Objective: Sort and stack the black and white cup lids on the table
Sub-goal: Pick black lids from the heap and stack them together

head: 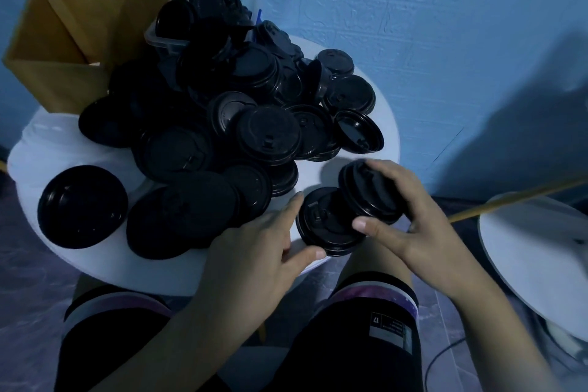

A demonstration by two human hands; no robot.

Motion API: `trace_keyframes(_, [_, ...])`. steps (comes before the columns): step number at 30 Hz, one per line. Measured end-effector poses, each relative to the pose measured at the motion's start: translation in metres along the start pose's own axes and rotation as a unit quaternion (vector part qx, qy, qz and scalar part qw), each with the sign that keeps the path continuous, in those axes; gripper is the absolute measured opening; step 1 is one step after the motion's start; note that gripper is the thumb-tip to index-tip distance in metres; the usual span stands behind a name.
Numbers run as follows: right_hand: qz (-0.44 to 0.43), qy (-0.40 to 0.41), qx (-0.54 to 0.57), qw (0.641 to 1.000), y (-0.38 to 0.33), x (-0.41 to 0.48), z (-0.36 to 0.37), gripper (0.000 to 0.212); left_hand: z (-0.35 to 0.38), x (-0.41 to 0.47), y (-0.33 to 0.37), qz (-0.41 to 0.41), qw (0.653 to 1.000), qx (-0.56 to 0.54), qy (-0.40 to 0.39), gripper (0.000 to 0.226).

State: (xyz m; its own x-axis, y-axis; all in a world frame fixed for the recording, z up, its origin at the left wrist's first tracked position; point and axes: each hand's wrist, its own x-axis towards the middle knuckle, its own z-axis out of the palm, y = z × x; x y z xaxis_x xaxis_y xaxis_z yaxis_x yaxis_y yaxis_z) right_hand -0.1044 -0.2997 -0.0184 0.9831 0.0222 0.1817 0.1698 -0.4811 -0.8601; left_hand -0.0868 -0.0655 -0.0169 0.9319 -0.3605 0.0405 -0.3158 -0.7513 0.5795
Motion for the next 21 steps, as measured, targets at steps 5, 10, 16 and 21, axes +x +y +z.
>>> trace_keyframes(5, [0.008,-0.073,-0.08,0.994,-0.004,-0.009,0.006,0.075,0.003,0.0,-0.001,0.005,0.999,0.052,-0.001,0.083])
trace_keyframes(10, [0.027,-0.109,-0.091,0.99,-0.011,-0.006,0.002,0.075,0.002,-0.001,-0.002,0.009,0.998,0.058,0.02,0.079])
trace_keyframes(16, [0.033,-0.079,-0.045,0.995,-0.017,-0.002,0.003,0.063,0.004,0.002,-0.001,-0.002,0.992,0.125,-0.018,0.092])
trace_keyframes(21, [0.031,-0.168,-0.039,0.985,-0.015,0.002,0.001,0.073,0.008,0.007,-0.002,-0.01,0.985,0.171,-0.018,0.094])
